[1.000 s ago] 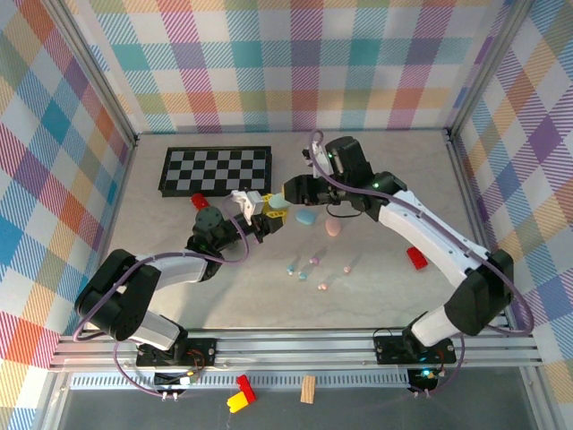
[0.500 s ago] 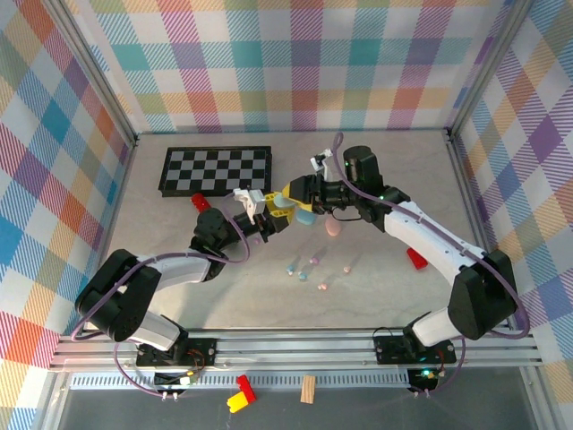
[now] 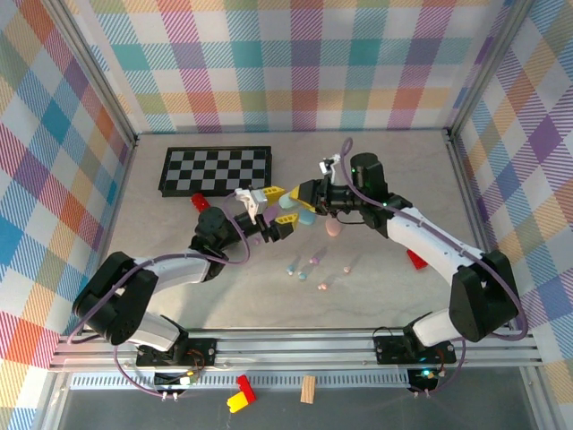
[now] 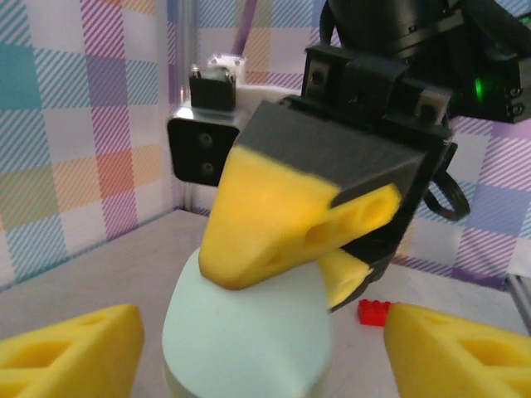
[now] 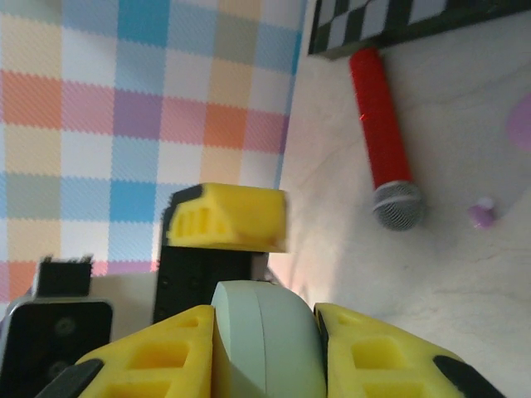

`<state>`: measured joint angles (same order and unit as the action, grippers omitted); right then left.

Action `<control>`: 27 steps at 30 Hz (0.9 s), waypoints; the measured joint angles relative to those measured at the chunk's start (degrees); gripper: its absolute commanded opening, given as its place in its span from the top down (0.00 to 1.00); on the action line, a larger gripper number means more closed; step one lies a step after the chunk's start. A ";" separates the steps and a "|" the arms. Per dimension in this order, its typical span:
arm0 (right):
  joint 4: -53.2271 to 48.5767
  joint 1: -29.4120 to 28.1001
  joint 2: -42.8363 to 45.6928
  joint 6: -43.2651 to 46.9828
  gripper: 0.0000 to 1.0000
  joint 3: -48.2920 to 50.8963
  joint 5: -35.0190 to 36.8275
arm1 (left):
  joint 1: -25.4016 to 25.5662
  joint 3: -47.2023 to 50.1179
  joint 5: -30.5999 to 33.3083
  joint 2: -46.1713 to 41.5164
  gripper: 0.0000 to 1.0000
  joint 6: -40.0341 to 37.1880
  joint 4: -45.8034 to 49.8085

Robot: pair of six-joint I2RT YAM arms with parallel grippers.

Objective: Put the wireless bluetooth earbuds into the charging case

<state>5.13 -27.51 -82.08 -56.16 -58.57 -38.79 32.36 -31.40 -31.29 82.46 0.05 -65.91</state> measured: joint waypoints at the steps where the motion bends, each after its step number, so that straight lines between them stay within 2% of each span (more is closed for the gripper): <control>1: 0.02 1.09 0.24 0.13 0.81 0.81 1.03 | 0.09 0.11 0.48 -0.59 0.05 -0.35 0.57; 4: -0.17 4.79 0.00 1.73 0.81 2.73 4.50 | 0.15 0.55 2.38 -2.54 0.00 -1.86 3.85; 8: -0.68 8.76 -3.89 4.81 0.81 2.82 9.14 | 0.15 1.18 6.58 -6.01 0.00 -4.63 12.76; 14: -1.92 11.56 -16.70 8.04 0.81 -1.60 13.90 | 0.15 -2.27 18.05 -9.57 0.00 -7.91 34.47; 18: -2.45 11.87 -23.47 9.35 0.80 -6.19 15.91 | 0.15 -5.20 24.22 -9.55 0.00 -8.94 44.48; 22: -2.80 11.87 -28.17 10.49 0.79 -10.34 17.25 | 0.15 -9.27 28.65 -7.15 0.00 -10.01 52.76; 27: -2.89 12.20 -32.22 10.80 0.77 -12.20 18.18 | 0.15 -16.61 33.40 0.37 0.03 -11.17 61.83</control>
<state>2.24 -15.31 -114.30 -45.36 -70.76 -20.60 32.51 -48.01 2.11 82.83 -11.11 -4.08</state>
